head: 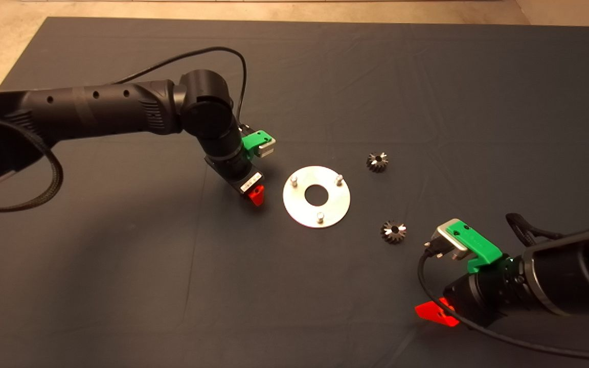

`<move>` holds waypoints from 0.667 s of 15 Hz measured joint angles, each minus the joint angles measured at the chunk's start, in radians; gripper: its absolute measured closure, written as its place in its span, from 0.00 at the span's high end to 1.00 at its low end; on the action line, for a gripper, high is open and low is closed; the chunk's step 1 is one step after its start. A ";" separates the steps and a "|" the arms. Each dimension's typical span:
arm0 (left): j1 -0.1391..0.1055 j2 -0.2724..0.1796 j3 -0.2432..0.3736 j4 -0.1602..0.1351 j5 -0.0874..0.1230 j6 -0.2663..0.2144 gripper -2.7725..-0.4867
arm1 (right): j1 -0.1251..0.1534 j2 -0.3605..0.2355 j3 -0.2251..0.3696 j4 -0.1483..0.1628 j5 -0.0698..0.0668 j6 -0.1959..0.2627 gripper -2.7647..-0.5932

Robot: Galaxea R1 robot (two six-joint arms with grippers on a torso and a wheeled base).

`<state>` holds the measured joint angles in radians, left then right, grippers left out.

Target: Install three planetary gears onto the carrier pins

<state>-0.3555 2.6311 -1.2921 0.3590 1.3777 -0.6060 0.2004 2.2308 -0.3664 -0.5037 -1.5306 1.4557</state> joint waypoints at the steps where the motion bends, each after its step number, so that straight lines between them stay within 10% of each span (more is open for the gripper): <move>1: 0.000 -0.001 0.000 0.000 -0.020 0.000 0.87 | 0.000 -0.009 0.000 0.000 0.000 -0.003 0.99; 10: 0.001 -0.018 0.000 -0.004 -0.082 0.000 0.76 | 0.013 -0.094 0.004 0.001 0.000 -0.050 0.99</move>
<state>-0.3549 2.6128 -1.2926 0.3553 1.2960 -0.6062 0.2130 2.1370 -0.3626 -0.5026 -1.5306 1.4062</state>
